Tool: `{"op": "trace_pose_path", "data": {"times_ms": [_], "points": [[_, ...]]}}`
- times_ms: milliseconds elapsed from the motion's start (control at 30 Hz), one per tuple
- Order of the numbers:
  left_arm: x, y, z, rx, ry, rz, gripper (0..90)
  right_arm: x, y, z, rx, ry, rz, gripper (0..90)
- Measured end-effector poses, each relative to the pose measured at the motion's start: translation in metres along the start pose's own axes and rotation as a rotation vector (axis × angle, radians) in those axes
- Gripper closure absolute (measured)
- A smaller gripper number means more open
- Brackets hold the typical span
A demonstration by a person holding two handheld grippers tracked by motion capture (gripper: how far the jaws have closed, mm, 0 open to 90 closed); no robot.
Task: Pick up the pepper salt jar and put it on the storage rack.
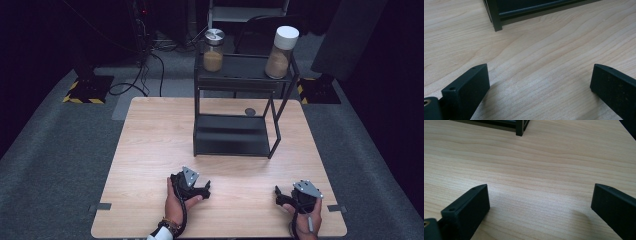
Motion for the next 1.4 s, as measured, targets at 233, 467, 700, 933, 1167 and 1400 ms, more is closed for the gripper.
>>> {"op": "trace_pose_path", "data": {"times_ms": [233,467,700,933,1167,1400], "points": [[0.000,0.000,0.000,0.000,0.000,0.000,2.1,-0.001,-0.006,0.003,-0.019,0.012,0.050,0.4],[0.000,0.000,0.000,-0.002,0.000,0.000,2.1,-0.003,-0.010,0.004,-0.042,0.026,0.068,0.4],[0.000,-0.001,0.000,-0.004,0.000,0.000,2.1,-0.003,-0.011,0.004,-0.049,0.026,0.065,0.1],[0.000,-0.001,0.000,-0.004,-0.001,0.001,2.1,-0.003,-0.010,0.004,-0.043,0.027,0.069,0.0],[0.000,-0.001,0.000,-0.004,-0.001,0.000,2.2,-0.002,-0.010,0.003,-0.042,0.026,0.071,0.0],[0.000,-0.001,0.000,-0.003,0.000,0.001,2.1,-0.002,-0.011,0.003,-0.042,0.026,0.070,0.0]]}}
Point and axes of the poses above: each handheld gripper's, and its own axes: z roughly forward along the jaws, x roughly out of its underside, y roughly to its left, the point moved 2 cm from there along z, roughly forward along the jaws, and after that the axes turned 3 degrees about z, right-handed, at the moved point
